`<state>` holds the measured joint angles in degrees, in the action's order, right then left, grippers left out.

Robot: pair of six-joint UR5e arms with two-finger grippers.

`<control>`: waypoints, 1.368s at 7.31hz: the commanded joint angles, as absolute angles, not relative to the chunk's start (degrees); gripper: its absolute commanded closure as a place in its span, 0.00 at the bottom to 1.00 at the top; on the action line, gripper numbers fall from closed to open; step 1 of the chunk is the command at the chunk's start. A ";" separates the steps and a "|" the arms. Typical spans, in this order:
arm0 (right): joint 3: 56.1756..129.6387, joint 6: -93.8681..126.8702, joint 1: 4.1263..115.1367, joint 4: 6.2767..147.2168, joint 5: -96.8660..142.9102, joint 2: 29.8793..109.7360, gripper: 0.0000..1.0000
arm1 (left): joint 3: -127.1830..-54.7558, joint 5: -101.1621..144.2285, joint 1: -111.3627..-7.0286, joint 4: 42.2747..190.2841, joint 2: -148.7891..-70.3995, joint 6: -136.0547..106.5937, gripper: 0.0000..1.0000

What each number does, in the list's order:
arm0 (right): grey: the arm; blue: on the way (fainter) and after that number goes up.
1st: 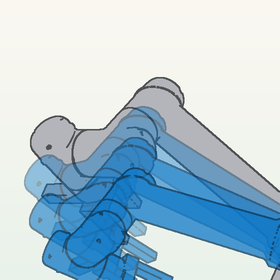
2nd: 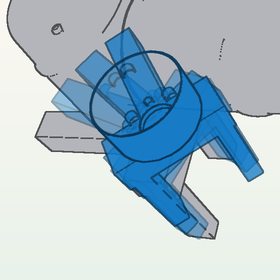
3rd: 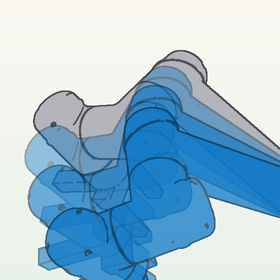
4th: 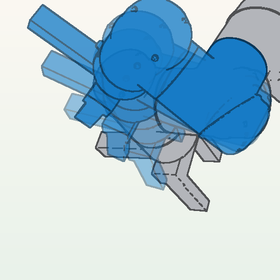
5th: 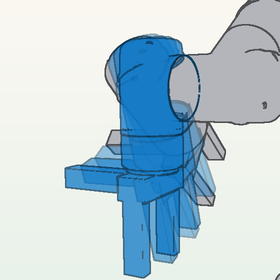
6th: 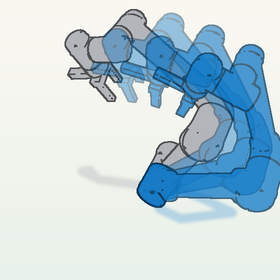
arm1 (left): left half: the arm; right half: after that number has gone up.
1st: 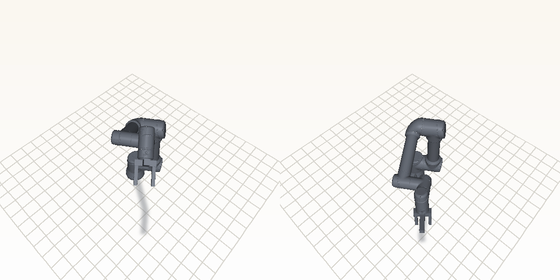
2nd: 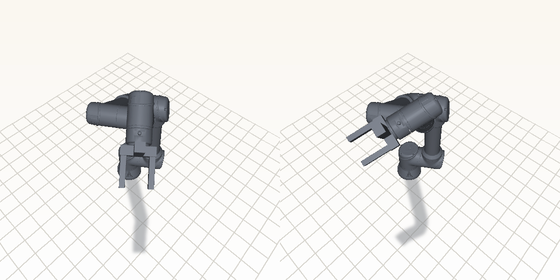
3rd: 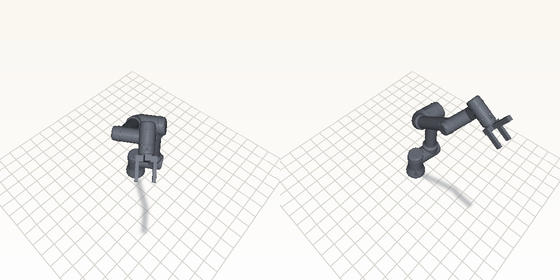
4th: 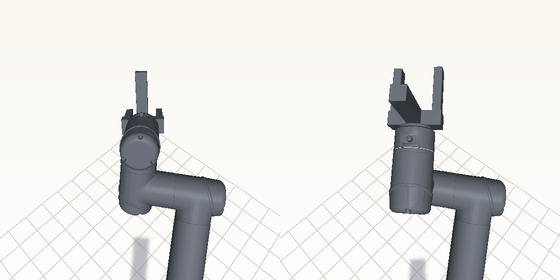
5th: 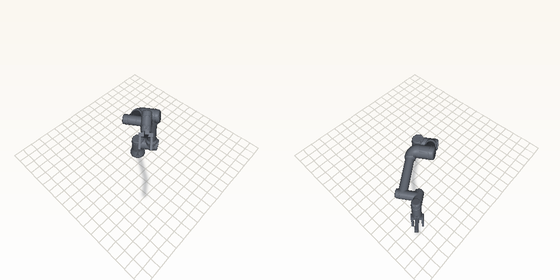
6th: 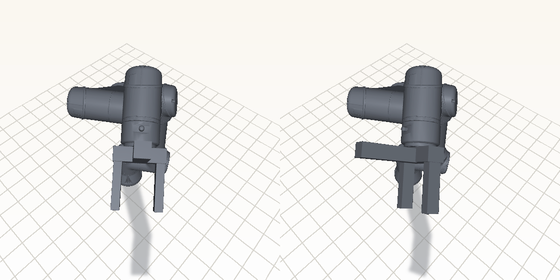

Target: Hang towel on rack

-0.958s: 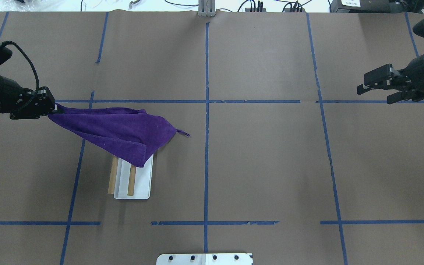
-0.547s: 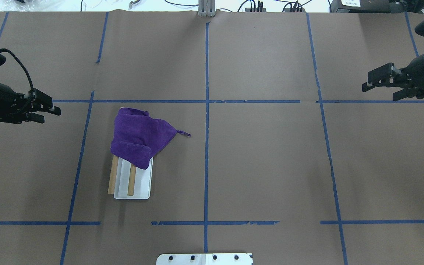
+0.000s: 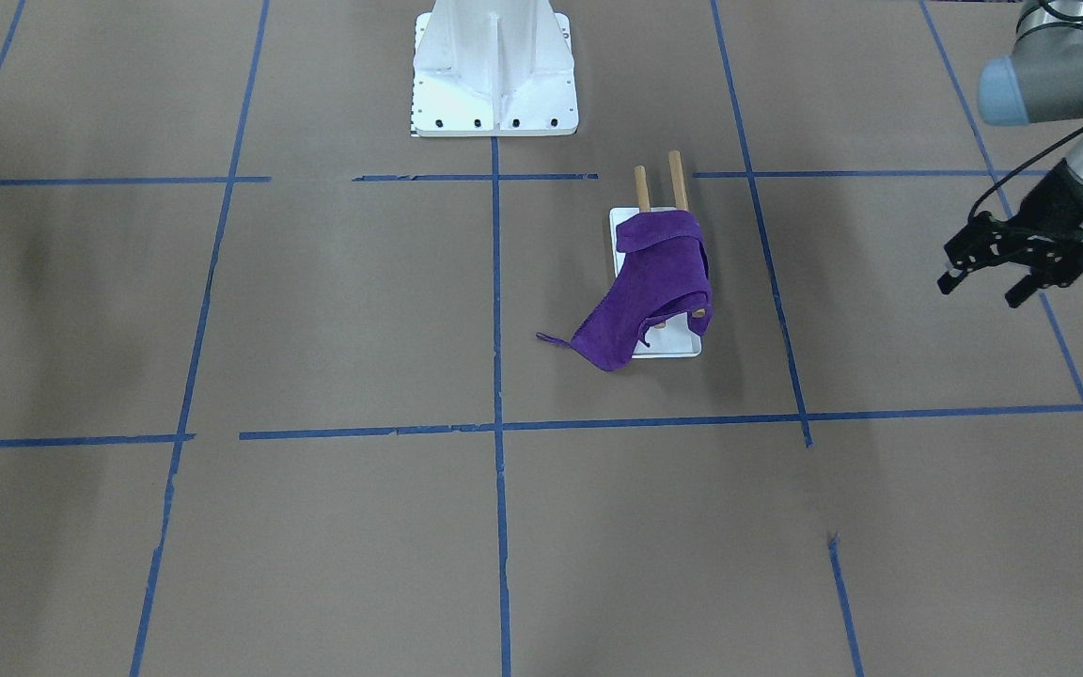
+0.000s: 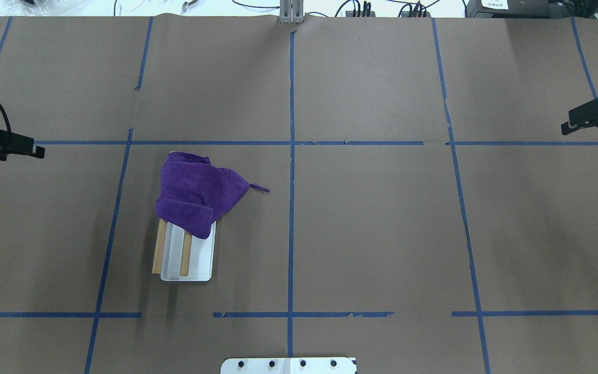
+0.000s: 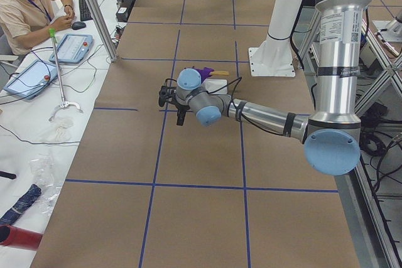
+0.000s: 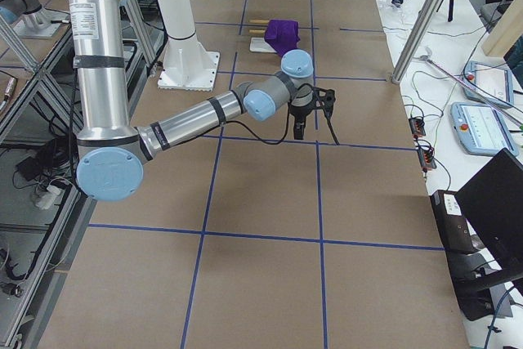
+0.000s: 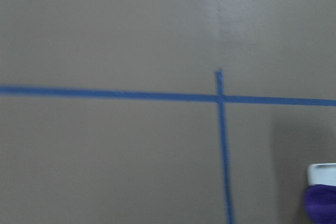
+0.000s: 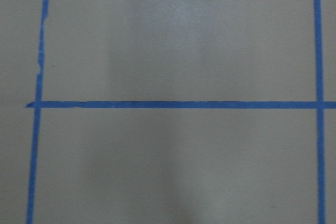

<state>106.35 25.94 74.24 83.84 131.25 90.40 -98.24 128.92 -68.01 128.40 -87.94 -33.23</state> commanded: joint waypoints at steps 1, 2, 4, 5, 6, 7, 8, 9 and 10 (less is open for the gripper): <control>105.38 3.35 82.49 97.49 131.04 90.70 0.00 | -95.10 129.02 -77.13 126.93 -86.58 -14.13 0.00; 104.34 -2.05 84.62 100.52 131.13 91.23 0.00 | -95.27 129.02 -81.43 122.65 -86.57 -6.49 0.00; 102.22 -2.90 86.31 100.02 132.01 92.02 0.00 | -96.23 129.63 -87.25 107.41 -87.88 4.55 0.00; 102.22 -2.55 86.31 100.02 132.19 91.85 0.00 | -96.76 130.16 -87.45 98.53 -89.46 4.92 0.00; 102.22 -2.29 86.22 100.02 132.10 91.58 0.00 | -98.07 133.47 -87.45 92.61 -89.04 4.49 0.00; 102.22 -2.29 86.22 100.02 132.19 91.58 0.00 | -98.17 133.94 -87.45 90.11 -88.34 4.48 0.00; 102.13 -2.46 86.22 100.02 132.19 91.58 0.00 | -98.09 134.03 -87.54 90.00 -87.20 4.40 0.00; 102.13 -2.63 86.22 100.02 132.19 91.58 0.00 | -98.17 134.47 -87.54 90.09 -86.40 2.83 0.00; 102.13 -2.64 86.22 100.02 132.19 91.58 0.00 | -98.96 134.56 -87.63 90.17 -86.31 1.77 0.00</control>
<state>102.15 -2.55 86.22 100.02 132.18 91.59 -98.30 134.25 -87.54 90.35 -86.83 3.14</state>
